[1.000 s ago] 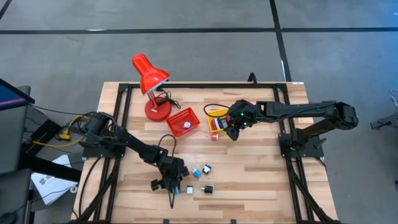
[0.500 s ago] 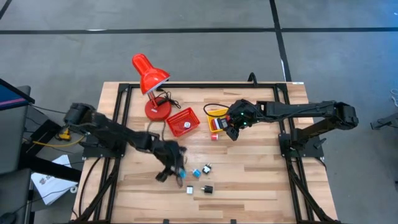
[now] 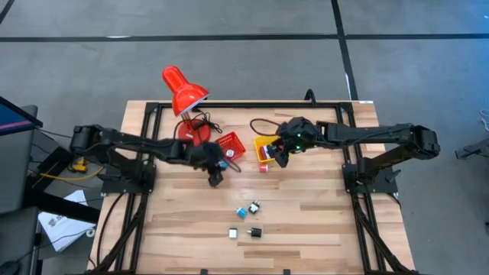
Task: Pick & Place Office items
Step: Put the bottom blue charger adapter into the red bin
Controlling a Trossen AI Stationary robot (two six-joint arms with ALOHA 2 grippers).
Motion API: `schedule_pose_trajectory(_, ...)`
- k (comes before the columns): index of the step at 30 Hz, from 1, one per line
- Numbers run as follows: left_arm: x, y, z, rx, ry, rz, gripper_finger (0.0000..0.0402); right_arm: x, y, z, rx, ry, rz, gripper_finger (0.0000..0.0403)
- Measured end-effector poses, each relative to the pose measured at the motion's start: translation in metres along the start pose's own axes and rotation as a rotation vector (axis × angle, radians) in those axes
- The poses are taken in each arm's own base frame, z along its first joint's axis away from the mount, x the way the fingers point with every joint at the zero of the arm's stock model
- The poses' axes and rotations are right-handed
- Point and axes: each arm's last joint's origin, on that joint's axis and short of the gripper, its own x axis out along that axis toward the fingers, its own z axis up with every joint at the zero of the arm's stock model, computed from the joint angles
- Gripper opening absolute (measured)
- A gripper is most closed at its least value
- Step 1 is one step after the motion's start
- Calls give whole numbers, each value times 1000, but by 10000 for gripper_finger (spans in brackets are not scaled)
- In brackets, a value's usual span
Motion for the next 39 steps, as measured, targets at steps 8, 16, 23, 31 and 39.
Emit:
schedule_pose_trajectory(8,-1,-1,17,25,-123,-55,132,13,18,12,8,-160,103,219)
schedule_pose_trajectory(16,-11,-24,37,41,-326,-368,134,23,44,16,-94,-278,246,219)
schedule_pose_trajectory(23,-15,-27,45,-30,-383,-455,135,15,60,22,-134,-396,315,219)
schedule_pose_trajectory(31,-19,-29,51,-38,-458,-482,136,21,65,14,-109,-323,343,219)
schedule_pose_trajectory(39,-19,-29,51,-54,-458,-493,136,21,70,10,-161,-310,360,219)
